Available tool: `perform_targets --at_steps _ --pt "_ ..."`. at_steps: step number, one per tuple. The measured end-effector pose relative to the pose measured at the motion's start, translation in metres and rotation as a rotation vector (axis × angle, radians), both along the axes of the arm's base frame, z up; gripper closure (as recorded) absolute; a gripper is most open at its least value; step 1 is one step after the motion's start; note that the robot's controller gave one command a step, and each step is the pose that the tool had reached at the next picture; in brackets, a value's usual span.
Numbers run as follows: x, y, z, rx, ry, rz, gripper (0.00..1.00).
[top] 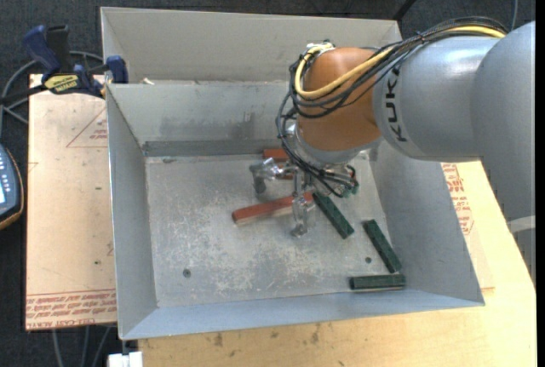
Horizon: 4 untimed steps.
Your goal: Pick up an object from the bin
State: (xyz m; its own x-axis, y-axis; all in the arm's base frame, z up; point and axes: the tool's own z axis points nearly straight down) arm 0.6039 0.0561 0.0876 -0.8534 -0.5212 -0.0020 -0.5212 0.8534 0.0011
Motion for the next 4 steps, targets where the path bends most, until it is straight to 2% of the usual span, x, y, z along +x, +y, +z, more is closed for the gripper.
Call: perform_targets --at_steps 1,2,3,4 --pt "0.0 0.0 0.0 0.0 0.0 0.0 1.0" --pt "0.0 0.0 0.0 0.0 0.0 0.0 0.0" --pt "0.0 0.0 0.0 0.0 0.0 0.0 1.0" --pt "0.0 -0.0001 0.0 0.0 0.0 0.0 0.0"
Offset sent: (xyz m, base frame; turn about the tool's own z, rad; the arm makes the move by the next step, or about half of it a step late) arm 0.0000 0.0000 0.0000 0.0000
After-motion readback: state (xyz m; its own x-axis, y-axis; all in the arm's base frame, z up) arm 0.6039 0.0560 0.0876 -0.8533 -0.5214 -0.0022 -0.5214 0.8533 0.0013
